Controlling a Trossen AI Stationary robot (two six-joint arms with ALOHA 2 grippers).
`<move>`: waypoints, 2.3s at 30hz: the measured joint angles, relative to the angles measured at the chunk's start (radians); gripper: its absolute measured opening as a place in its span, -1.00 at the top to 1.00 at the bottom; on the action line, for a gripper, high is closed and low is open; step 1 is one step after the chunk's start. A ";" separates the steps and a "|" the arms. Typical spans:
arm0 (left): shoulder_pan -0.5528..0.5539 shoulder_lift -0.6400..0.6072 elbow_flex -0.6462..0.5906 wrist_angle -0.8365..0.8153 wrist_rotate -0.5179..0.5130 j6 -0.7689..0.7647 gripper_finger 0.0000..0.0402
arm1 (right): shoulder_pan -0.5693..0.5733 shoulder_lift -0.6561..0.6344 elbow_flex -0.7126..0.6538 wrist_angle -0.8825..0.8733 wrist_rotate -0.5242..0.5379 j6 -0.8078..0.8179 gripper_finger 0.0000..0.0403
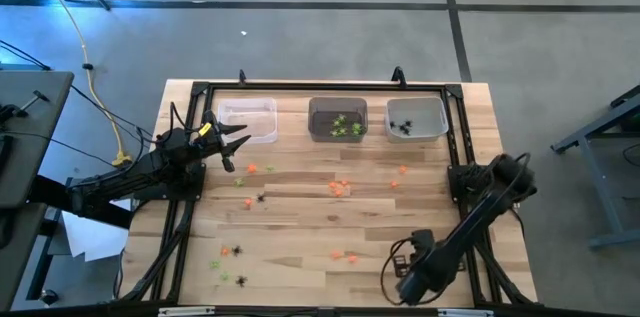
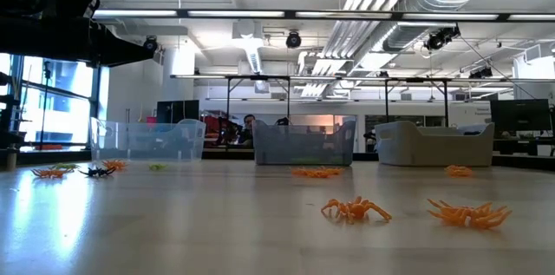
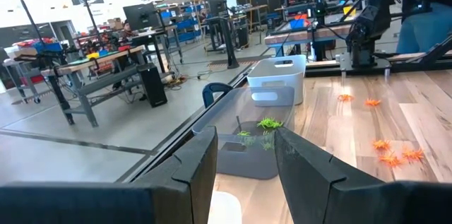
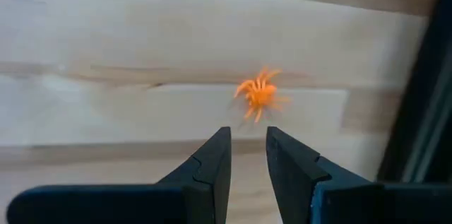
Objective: Sort Halloween decoration
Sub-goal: Put the orange spider toy into the transparent bin
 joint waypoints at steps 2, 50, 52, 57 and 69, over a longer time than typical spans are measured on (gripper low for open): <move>0.000 0.000 0.000 0.000 0.000 0.000 0.35 | -0.002 -0.045 -0.087 0.078 0.003 0.000 0.58; 0.000 0.000 0.000 0.000 0.000 0.000 0.35 | -0.041 -0.141 -0.176 0.127 0.184 -0.068 0.76; 0.000 0.000 0.000 0.000 0.000 0.000 0.35 | -0.042 -0.141 -0.152 0.136 0.180 -0.079 0.71; 0.000 0.000 0.000 0.000 0.000 0.000 0.35 | -0.030 -0.143 -0.132 0.159 0.107 -0.082 0.56; 0.000 0.000 0.000 0.000 0.000 0.000 0.35 | -0.025 -0.140 -0.207 0.260 0.024 -0.055 0.41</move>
